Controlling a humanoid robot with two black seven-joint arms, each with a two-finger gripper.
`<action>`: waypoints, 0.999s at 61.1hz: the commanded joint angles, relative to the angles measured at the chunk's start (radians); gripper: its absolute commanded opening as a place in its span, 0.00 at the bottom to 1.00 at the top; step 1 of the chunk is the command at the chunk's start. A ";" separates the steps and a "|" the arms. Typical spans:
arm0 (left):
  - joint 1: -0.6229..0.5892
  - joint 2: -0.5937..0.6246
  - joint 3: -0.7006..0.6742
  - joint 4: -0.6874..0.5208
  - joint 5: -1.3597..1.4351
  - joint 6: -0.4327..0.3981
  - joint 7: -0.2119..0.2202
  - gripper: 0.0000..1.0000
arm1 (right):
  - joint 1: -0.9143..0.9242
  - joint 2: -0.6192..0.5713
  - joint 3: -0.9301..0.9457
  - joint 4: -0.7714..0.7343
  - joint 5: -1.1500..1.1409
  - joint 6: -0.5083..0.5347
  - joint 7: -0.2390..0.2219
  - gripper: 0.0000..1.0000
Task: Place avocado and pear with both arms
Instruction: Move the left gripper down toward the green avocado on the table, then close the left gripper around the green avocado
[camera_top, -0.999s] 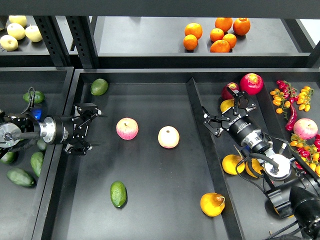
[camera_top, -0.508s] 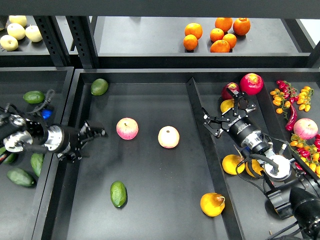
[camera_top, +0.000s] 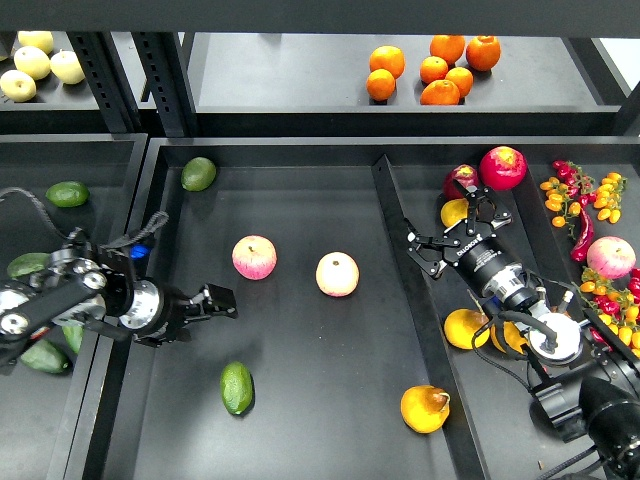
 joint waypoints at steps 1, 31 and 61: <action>0.015 0.000 0.014 -0.001 0.029 0.000 0.000 0.99 | -0.004 0.000 0.000 0.000 0.000 0.000 0.000 1.00; 0.026 -0.048 0.064 0.009 0.046 0.000 0.000 0.99 | -0.012 0.000 -0.001 0.008 -0.002 0.000 0.000 1.00; 0.080 -0.078 0.080 0.018 0.089 0.000 0.000 0.99 | -0.018 0.000 -0.001 0.008 -0.002 0.000 0.000 1.00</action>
